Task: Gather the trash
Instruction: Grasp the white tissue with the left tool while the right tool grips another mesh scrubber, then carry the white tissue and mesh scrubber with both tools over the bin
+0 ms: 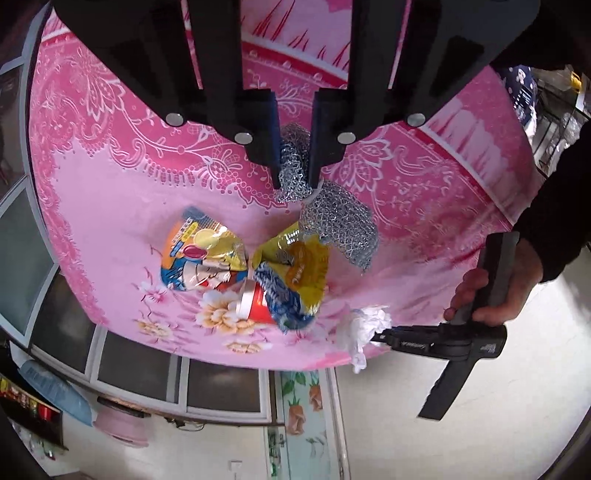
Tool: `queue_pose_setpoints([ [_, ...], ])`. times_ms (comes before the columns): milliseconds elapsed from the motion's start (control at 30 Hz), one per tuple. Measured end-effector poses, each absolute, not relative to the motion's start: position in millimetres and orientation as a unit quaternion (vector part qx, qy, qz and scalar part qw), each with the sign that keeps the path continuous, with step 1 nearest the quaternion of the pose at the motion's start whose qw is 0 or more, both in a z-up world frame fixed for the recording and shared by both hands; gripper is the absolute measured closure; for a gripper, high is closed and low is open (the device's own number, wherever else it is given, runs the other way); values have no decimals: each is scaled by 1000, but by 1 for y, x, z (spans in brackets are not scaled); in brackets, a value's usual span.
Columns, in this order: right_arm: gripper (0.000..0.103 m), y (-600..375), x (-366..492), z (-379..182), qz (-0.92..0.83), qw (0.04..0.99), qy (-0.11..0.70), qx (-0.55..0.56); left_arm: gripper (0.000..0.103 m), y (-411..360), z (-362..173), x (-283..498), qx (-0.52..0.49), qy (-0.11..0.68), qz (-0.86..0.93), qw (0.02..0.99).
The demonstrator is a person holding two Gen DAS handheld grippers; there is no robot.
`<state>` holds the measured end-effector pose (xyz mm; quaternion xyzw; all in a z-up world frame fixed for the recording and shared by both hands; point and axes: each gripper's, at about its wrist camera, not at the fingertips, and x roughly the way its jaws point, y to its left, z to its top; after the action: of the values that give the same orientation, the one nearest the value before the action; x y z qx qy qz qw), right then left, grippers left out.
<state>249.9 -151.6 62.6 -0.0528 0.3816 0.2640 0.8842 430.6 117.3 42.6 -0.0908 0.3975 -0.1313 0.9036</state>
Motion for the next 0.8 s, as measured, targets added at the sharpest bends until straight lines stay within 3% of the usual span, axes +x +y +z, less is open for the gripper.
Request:
queue_pose_setpoints([
  [400,91,-166,209,91,254,899,353,-45,93,133,75,369,-102,364,-131,917],
  [800,91,-217,156,84,206,908,365,-19,93,108,54,303,-82,382,-148,908],
])
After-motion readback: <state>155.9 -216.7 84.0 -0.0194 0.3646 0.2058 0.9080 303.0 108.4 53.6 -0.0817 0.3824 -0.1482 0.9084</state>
